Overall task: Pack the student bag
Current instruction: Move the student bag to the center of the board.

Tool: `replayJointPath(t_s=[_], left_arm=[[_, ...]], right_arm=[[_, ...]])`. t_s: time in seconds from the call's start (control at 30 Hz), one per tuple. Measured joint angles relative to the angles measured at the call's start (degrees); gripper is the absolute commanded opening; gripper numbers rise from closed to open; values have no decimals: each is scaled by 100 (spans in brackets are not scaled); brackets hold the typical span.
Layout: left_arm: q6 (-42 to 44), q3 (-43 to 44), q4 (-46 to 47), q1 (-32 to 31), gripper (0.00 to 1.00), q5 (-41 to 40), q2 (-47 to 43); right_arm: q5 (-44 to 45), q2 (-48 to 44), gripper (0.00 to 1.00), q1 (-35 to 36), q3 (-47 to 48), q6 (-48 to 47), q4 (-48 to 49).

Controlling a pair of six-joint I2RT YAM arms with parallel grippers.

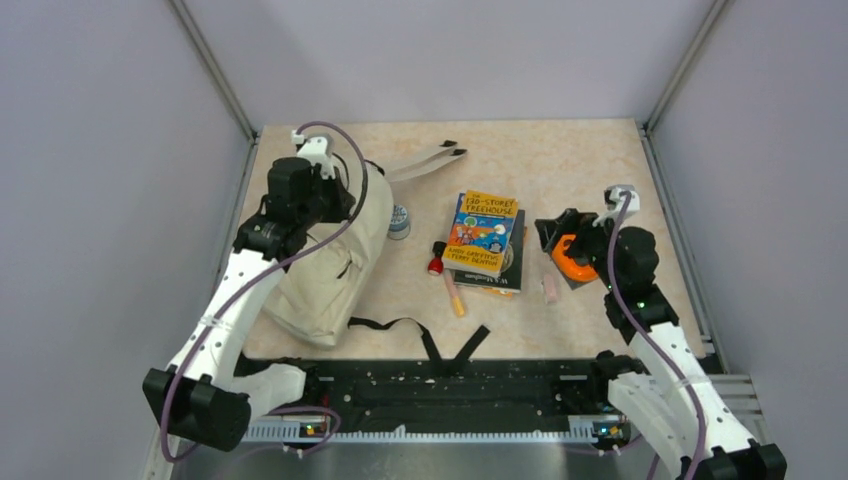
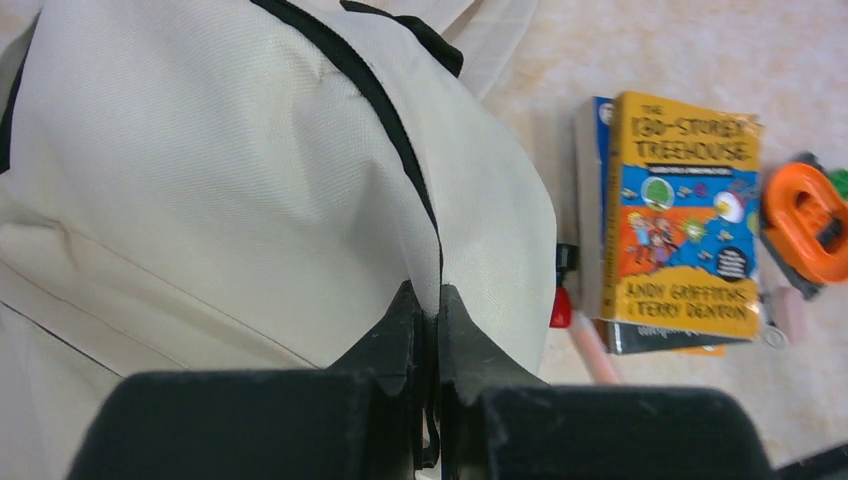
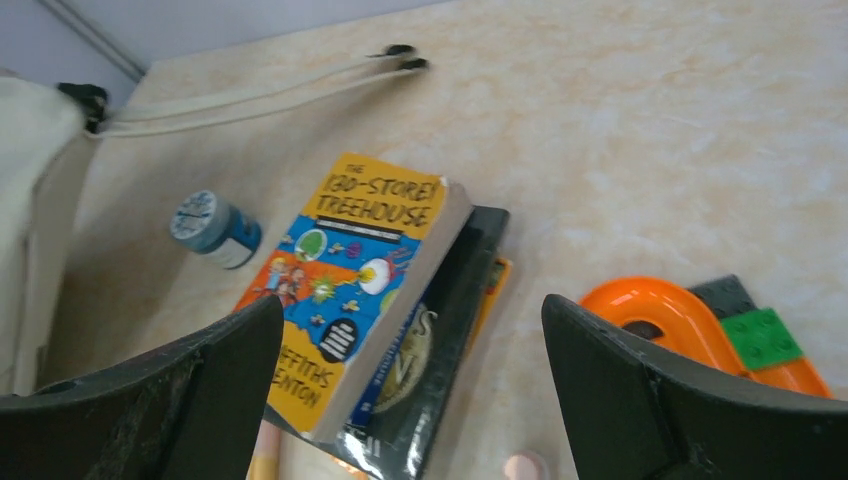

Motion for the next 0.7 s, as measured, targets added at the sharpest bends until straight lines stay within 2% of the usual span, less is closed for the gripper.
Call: replayJointPath(t_s=[0.13,0.27,0.53,0.7], left_arm=[[0,-140,273,-111,0,603,-177],[2,-245,363,-240,0,957,-232],[17,-400,645,-350,0,1703,-417],[55,-400,785,-470,0,2103,-411]], right_arm=[[-682,387,99,79,162,337,267],[-1152,723,99,474,184,730,719],[-1239,1532,99,1718,308,1294,1574],[-1228,2144,98,2264,361,1679,2352]])
